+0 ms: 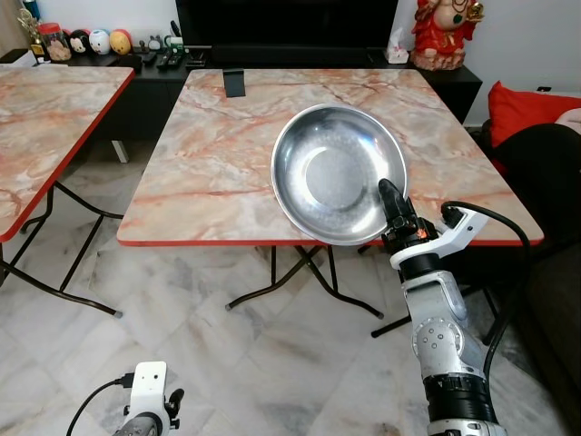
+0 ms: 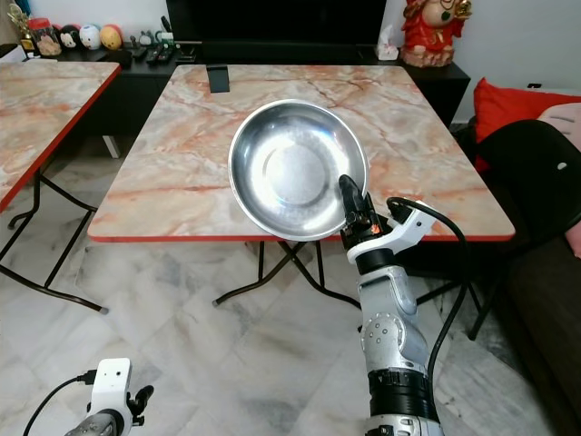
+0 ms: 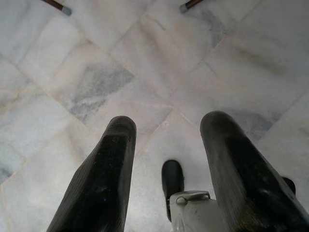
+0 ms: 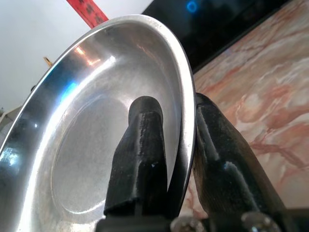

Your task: Setting the table

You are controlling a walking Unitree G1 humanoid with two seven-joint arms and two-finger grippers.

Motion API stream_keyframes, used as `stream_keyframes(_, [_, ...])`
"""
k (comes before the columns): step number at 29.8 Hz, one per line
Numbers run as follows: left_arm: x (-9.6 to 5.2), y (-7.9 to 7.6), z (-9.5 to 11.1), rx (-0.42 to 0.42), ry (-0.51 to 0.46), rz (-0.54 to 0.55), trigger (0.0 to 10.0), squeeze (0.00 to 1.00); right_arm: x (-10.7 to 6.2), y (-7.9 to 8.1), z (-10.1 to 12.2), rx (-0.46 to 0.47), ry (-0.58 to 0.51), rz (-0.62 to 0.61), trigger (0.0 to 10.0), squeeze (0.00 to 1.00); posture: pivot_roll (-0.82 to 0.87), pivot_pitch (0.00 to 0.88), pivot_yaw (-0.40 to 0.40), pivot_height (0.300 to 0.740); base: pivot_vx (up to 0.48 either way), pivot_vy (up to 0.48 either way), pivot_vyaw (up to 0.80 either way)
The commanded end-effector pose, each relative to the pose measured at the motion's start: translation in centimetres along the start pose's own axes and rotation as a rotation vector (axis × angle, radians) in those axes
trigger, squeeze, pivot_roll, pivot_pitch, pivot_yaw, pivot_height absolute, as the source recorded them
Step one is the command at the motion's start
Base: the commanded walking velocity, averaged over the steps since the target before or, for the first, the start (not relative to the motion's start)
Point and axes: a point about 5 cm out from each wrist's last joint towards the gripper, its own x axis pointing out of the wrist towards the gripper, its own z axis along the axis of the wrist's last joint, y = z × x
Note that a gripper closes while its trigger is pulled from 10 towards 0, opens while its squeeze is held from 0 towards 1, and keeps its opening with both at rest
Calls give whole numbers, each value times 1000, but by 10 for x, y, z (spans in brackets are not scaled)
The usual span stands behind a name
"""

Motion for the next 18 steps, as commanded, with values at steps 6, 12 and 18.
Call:
stream_keyframes(6, [0,-1,-2,-5,15,-4,10000,0,4,4,7,-45,-17,19,10000,0,-67,0,-18,740,303,0,0])
stream_keyframes(12, [0,-2,-1,-1,12,-10,10000,0,4,4,4,-44,-5,13,10000,0,-65,0,-19,740,305,0,0])
stream_keyframes(18, [1,-2,0,-2,10,-9,10000,0,4,4,2,-44,3,12,10000,0,-64,0,-19,740,309,0,0])
